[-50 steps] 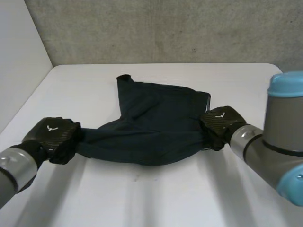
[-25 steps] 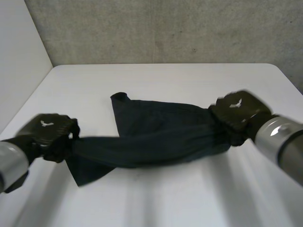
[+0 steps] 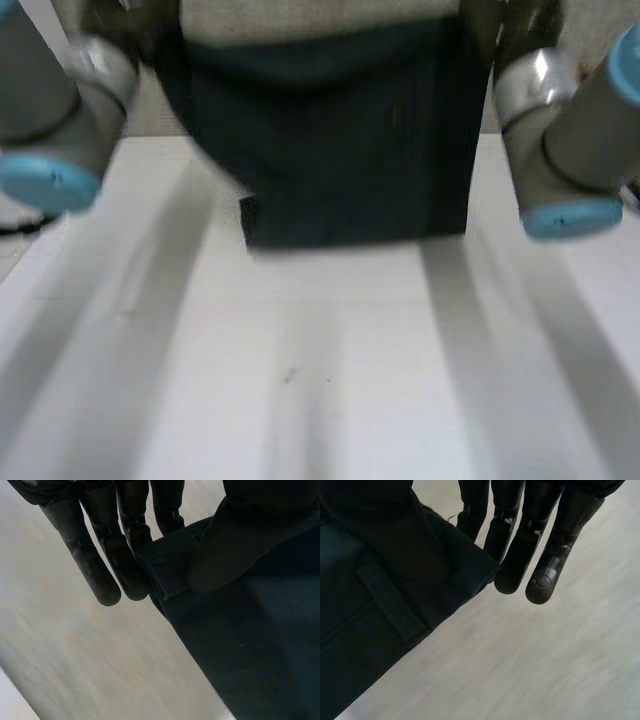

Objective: Fold the shorts.

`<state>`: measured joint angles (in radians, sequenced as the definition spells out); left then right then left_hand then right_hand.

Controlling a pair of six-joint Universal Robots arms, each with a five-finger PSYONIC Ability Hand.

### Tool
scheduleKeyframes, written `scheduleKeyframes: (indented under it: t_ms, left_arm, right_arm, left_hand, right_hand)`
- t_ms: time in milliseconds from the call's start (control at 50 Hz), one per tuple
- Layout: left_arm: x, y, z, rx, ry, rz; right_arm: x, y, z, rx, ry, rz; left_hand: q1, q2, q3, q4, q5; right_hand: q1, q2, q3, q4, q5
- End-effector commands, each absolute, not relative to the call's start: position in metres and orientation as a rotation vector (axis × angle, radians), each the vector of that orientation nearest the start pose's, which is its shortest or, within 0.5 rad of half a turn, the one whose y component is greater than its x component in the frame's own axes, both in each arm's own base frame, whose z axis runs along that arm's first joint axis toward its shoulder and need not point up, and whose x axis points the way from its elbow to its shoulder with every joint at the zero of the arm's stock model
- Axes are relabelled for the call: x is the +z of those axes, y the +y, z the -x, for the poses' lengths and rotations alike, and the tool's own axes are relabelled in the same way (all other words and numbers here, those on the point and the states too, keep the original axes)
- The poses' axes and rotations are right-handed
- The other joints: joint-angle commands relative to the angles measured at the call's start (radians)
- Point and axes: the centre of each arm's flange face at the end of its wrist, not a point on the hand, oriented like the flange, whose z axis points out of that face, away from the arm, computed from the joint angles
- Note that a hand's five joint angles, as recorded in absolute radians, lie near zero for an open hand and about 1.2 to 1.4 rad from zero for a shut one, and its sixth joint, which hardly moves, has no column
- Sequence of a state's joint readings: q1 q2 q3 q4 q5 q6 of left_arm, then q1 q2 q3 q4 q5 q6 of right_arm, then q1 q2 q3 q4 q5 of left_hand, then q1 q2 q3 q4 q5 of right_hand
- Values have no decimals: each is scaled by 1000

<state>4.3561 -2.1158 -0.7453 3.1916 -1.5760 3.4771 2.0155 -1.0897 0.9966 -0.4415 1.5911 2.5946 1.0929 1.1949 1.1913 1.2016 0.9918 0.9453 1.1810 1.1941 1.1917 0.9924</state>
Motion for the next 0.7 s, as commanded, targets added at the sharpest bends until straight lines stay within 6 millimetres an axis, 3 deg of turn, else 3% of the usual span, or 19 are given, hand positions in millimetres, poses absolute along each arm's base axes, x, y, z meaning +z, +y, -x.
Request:
scheduleKeyframes:
  t_ms: [20, 80, 180, 220, 340, 420, 460, 500, 540, 640, 700]
  left_arm:
    - [467, -346, 257, -2970, 1338, -288]
    - [460, -344, 256, -2966, 1386, -292]
    - [413, -351, 260, -2850, 1583, -357]
    - [385, -352, 261, -2776, 1696, -400]
    - [310, -343, 265, -2559, 1983, -513]
    - [238, -326, 265, -2325, 2224, -619]
    - [214, -322, 265, -2238, 2293, -659]
    - [182, -314, 265, -2107, 2371, -729]
    - [166, -306, 265, -2032, 2403, -778]
    - [141, -285, 256, -1849, 2451, -875]
    - [152, -267, 247, -1802, 2442, -911]
  right_arm:
    - [434, -333, -304, -3077, 902, 467]
    - [429, -335, -304, -3057, 951, 494]
    - [380, -342, -308, -2891, 1283, 676]
    - [364, -343, -307, -2828, 1388, 732]
    - [280, -338, -303, -2495, 1811, 960]
    - [229, -331, -300, -2277, 2015, 1075]
    - [201, -324, -297, -2149, 2116, 1130]
    - [185, -319, -295, -2061, 2180, 1166]
    - [166, -309, -289, -1931, 2270, 1204]
    - [158, -292, -279, -1793, 2351, 1238]
    - [169, -280, -273, -1790, 2355, 1239]
  left_hand:
    - [303, 201, 205, 195, 230]
    - [303, 201, 205, 195, 230]
    - [303, 201, 205, 195, 230]
    - [303, 201, 205, 195, 230]
    - [303, 201, 205, 195, 230]
    - [303, 201, 205, 195, 230]
    - [303, 201, 205, 195, 230]
    - [303, 201, 205, 195, 230]
    - [303, 201, 205, 195, 230]
    - [303, 201, 205, 195, 230]
    - [303, 201, 205, 195, 230]
  right_hand:
    - [451, 215, 202, 205, 229]
    - [451, 215, 202, 205, 229]
    - [451, 215, 202, 205, 229]
    - [451, 215, 202, 205, 229]
    - [451, 215, 202, 205, 229]
    - [451, 215, 202, 205, 229]
    - [451, 215, 202, 205, 229]
    - [451, 215, 202, 205, 229]
    - [451, 215, 202, 205, 229]
    - [451, 215, 202, 205, 229]
    - [451, 215, 202, 205, 229]
